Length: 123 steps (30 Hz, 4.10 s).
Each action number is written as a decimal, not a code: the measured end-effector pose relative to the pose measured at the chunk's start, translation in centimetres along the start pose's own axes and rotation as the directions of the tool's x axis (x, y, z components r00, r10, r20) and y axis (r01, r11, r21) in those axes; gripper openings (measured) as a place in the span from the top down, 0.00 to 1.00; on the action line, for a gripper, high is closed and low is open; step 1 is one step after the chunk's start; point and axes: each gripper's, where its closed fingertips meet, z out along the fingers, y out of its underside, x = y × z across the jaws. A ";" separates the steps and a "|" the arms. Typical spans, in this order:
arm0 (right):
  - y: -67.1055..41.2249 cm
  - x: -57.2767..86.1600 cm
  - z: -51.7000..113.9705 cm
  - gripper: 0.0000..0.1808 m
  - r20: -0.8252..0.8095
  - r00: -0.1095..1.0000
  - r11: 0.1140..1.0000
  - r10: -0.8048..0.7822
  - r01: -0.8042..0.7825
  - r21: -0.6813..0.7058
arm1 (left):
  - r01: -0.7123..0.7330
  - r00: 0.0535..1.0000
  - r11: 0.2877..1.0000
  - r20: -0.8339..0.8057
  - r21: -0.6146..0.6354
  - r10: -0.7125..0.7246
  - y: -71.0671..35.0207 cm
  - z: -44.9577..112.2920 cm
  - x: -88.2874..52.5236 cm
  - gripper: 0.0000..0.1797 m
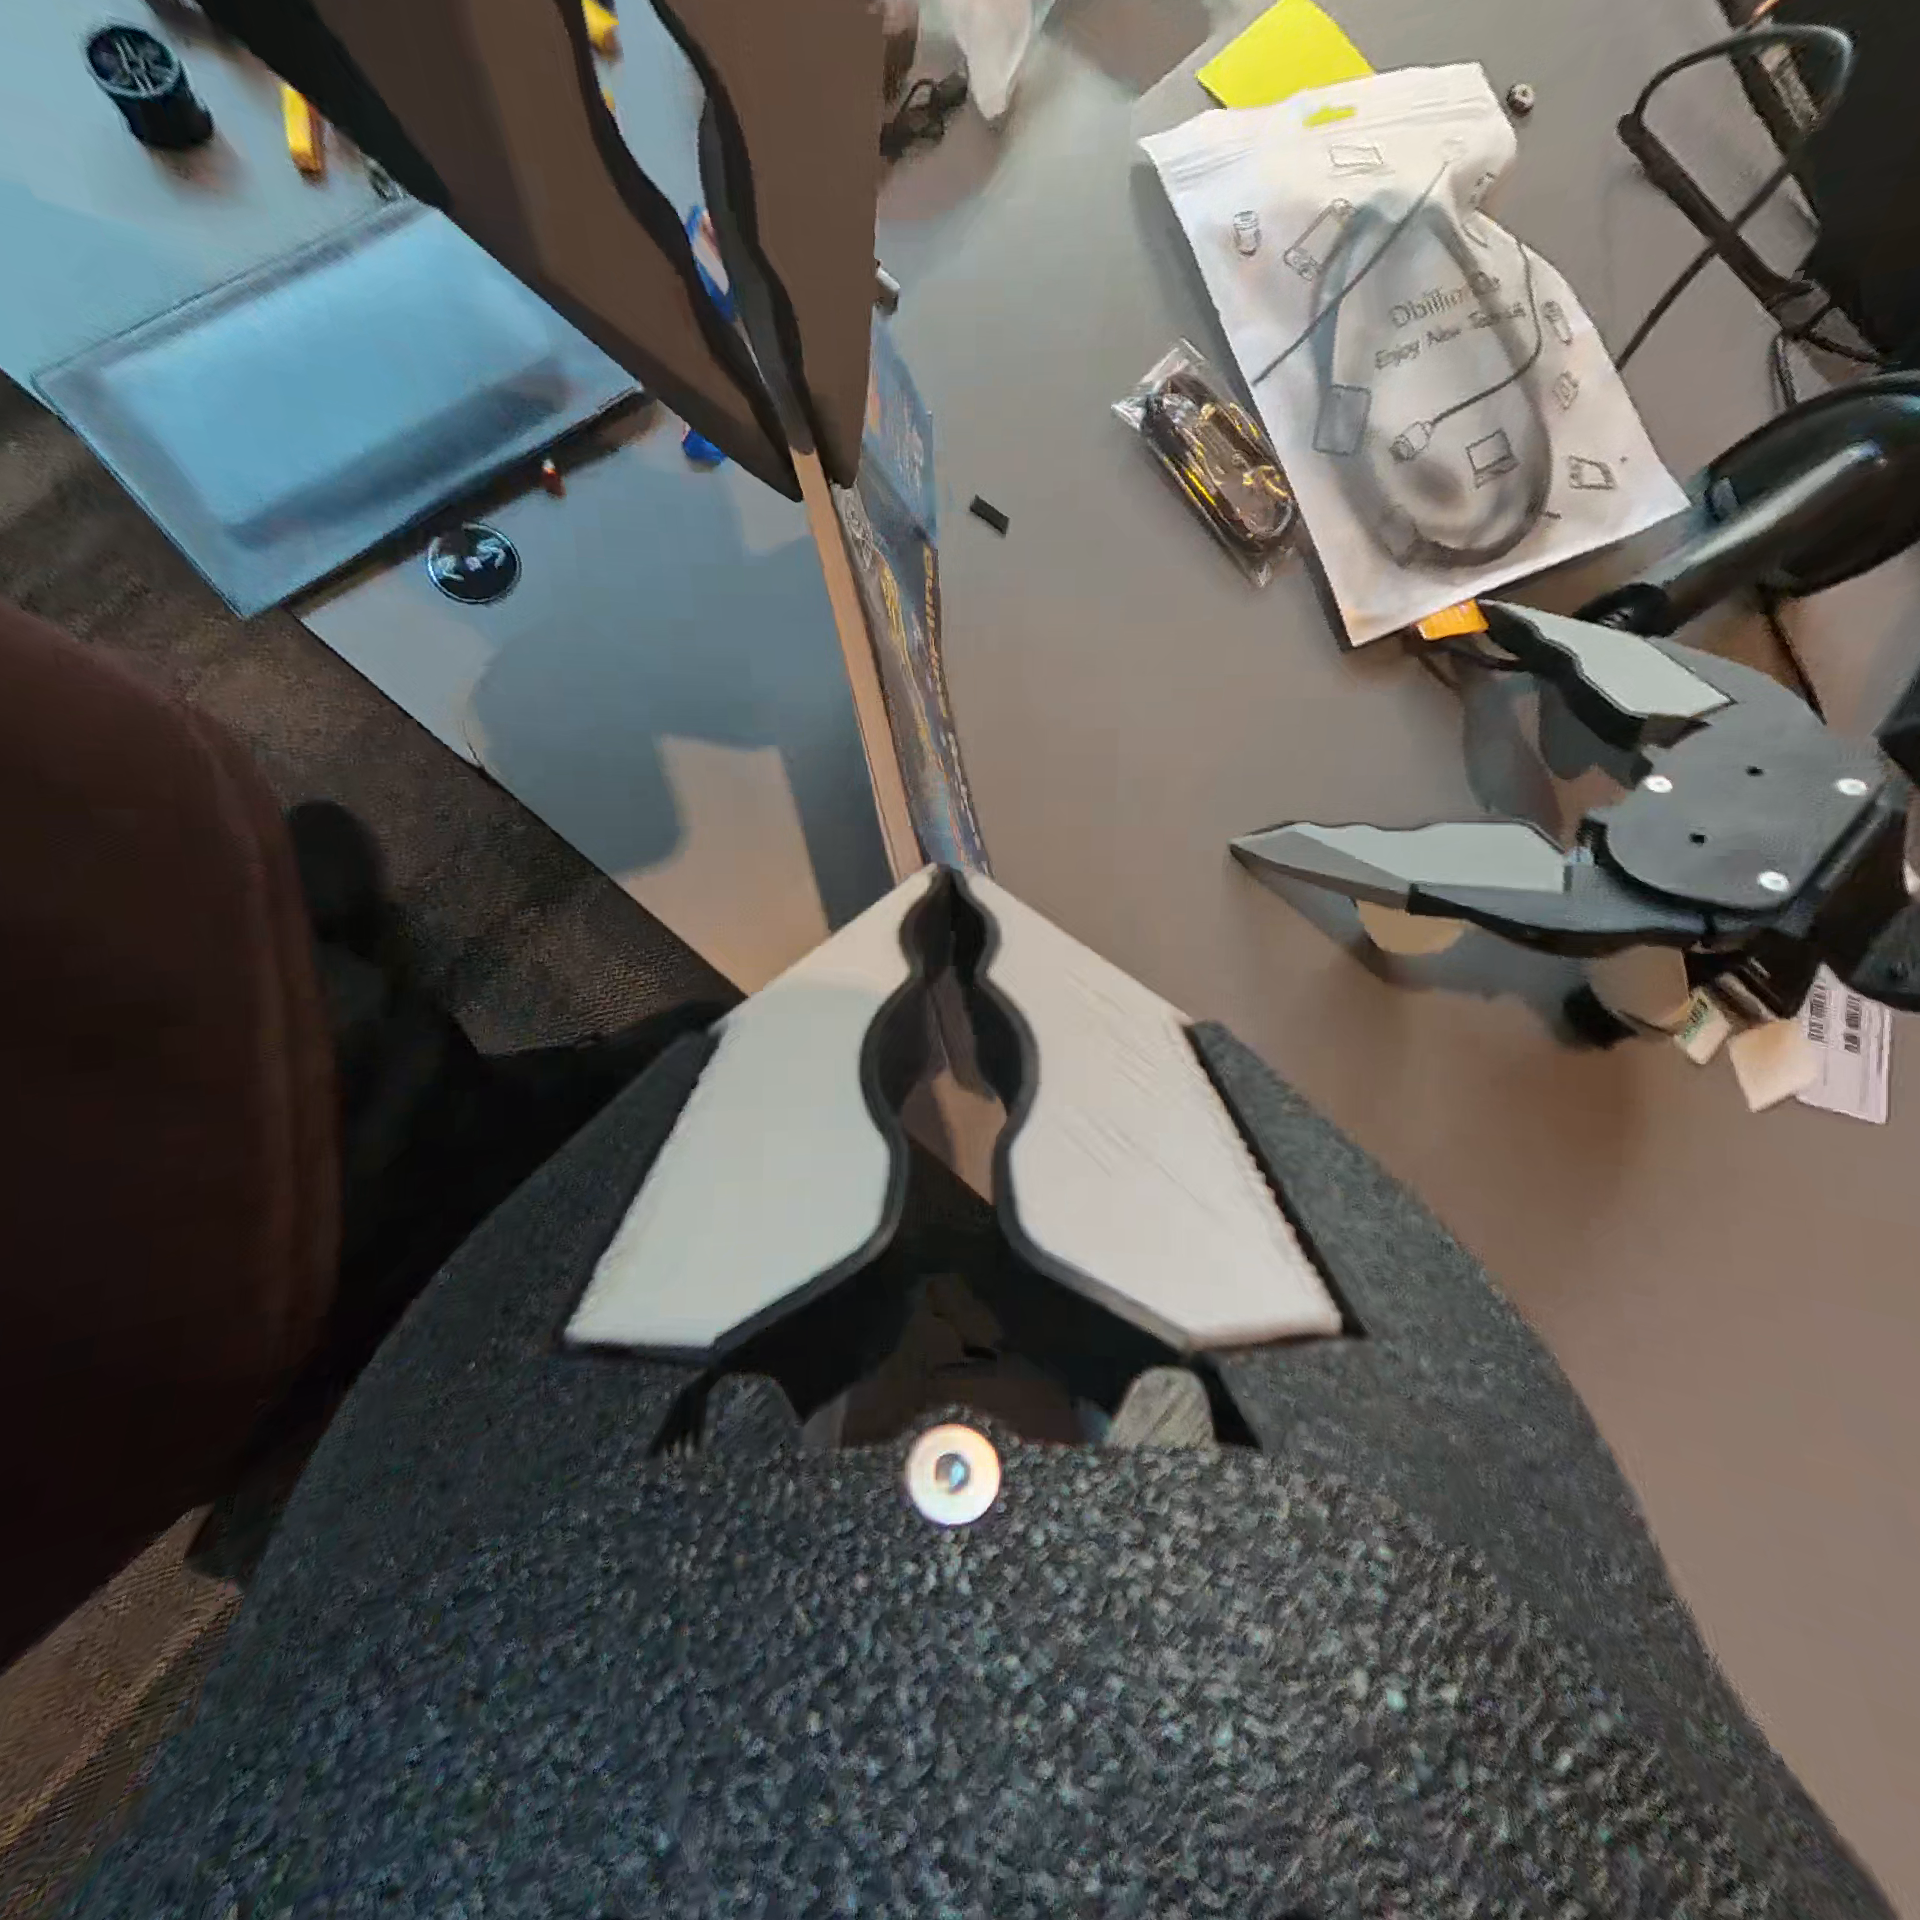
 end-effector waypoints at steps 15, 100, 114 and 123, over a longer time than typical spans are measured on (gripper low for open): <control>-3.0 -3.6 0.9 0.65 0.059 0.996 0.995 -0.067 0.071 -0.070 | 0.101 0.995 0.994 -0.023 0.042 -0.100 1.6 -0.3 2.5 0.99; 3.3 -6.6 7.7 0.75 -0.069 0.939 0.885 0.336 -0.340 -0.317 | 0.940 0.270 0.306 -0.217 -0.153 -0.938 7.5 6.5 4.2 0.98; 0.7 -2.8 7.7 0.74 -0.115 0.948 0.916 0.296 -0.316 -0.247 | 0.888 0.428 0.440 -0.113 -0.134 -0.897 8.2 6.5 4.4 0.97; 1.3 -6.2 8.4 0.72 -0.020 0.957 0.921 0.290 -0.285 -0.266 | 0.785 0.601 0.597 -0.028 -0.167 -0.799 9.8 6.2 2.4 0.97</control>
